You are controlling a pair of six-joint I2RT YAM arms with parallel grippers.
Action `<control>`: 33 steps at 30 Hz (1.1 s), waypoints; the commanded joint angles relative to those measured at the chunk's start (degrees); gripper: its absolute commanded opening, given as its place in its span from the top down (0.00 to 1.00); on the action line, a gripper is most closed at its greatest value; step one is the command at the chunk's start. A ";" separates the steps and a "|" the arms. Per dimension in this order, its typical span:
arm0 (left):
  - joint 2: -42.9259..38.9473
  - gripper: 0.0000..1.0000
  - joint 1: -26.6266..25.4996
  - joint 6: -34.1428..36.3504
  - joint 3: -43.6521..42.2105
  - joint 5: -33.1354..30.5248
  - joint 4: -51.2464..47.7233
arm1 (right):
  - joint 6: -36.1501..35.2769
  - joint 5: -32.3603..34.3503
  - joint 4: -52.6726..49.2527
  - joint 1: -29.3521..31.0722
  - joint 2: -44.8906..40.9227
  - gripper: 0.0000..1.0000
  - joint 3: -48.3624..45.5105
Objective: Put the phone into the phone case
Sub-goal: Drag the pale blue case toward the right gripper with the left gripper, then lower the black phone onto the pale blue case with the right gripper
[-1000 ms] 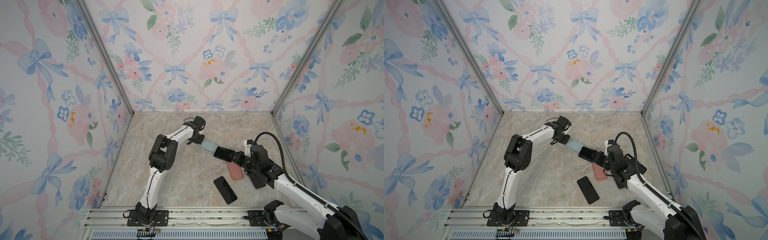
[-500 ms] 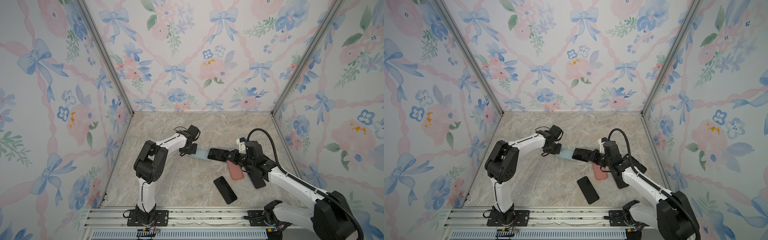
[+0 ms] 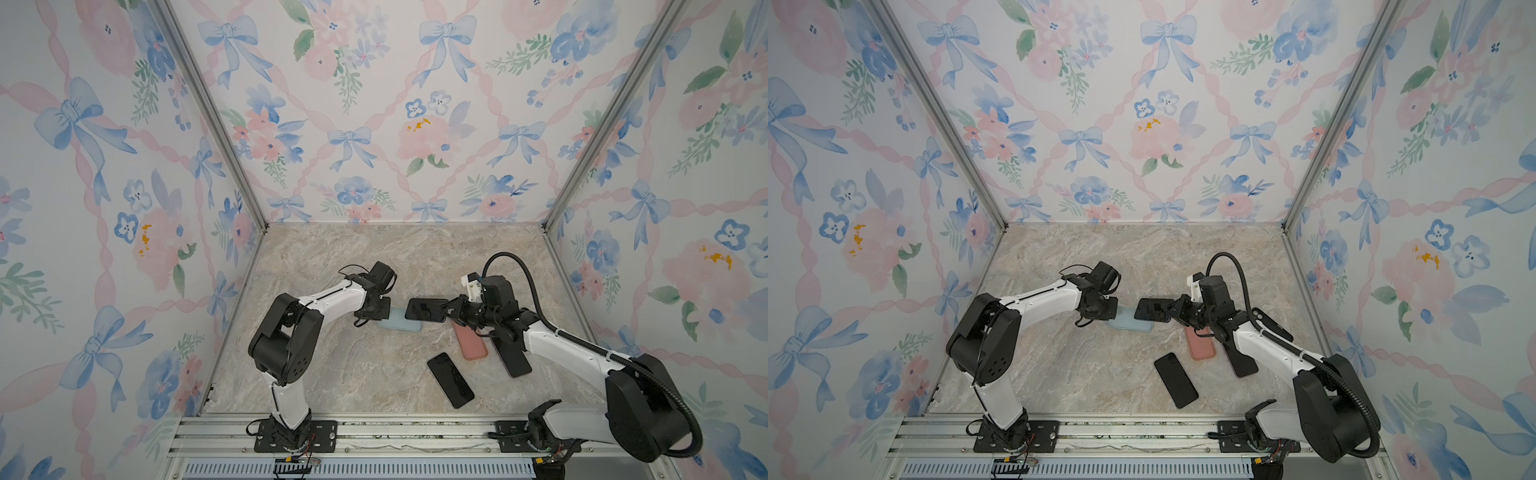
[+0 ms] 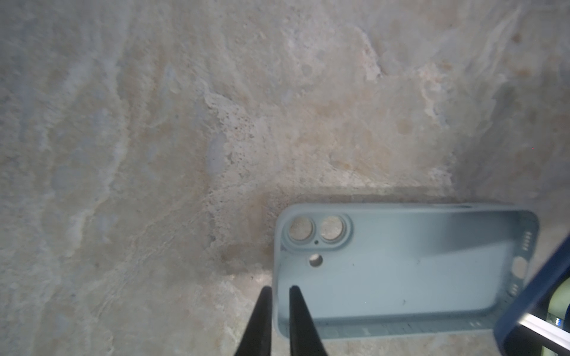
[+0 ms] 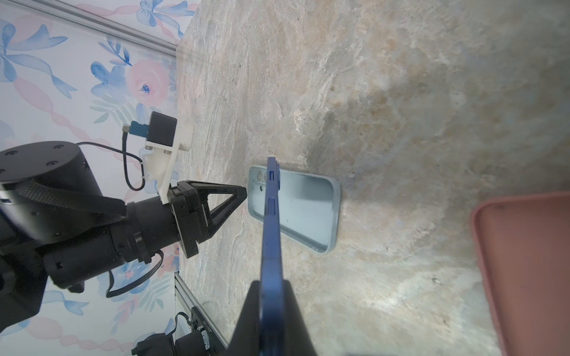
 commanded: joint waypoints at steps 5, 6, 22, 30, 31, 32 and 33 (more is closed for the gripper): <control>-8.02 0.56 6.37 -1.55 -5.86 13.45 9.03 | 5.25 -4.32 7.74 1.25 3.51 1.00 3.19; -8.36 0.55 7.13 -1.98 -6.72 15.43 10.31 | 5.66 -4.65 8.50 1.43 4.17 1.00 3.23; -8.84 0.36 13.57 -6.69 -15.89 30.23 21.21 | 8.96 -11.00 14.41 3.32 16.09 1.00 7.54; -7.40 0.36 14.22 -7.91 -17.30 32.25 24.15 | 8.42 -12.10 14.57 3.64 19.64 1.00 8.13; -6.94 0.36 14.30 -8.26 -17.51 32.66 24.66 | 8.33 -12.23 14.42 3.73 20.10 1.00 8.24; -6.59 0.36 14.30 -8.39 -17.69 33.02 25.02 | 8.33 -12.36 14.50 3.73 20.55 1.00 8.32; -6.12 0.36 14.26 -8.56 -17.82 33.25 25.31 | 8.38 -12.64 14.61 3.73 20.94 1.00 8.33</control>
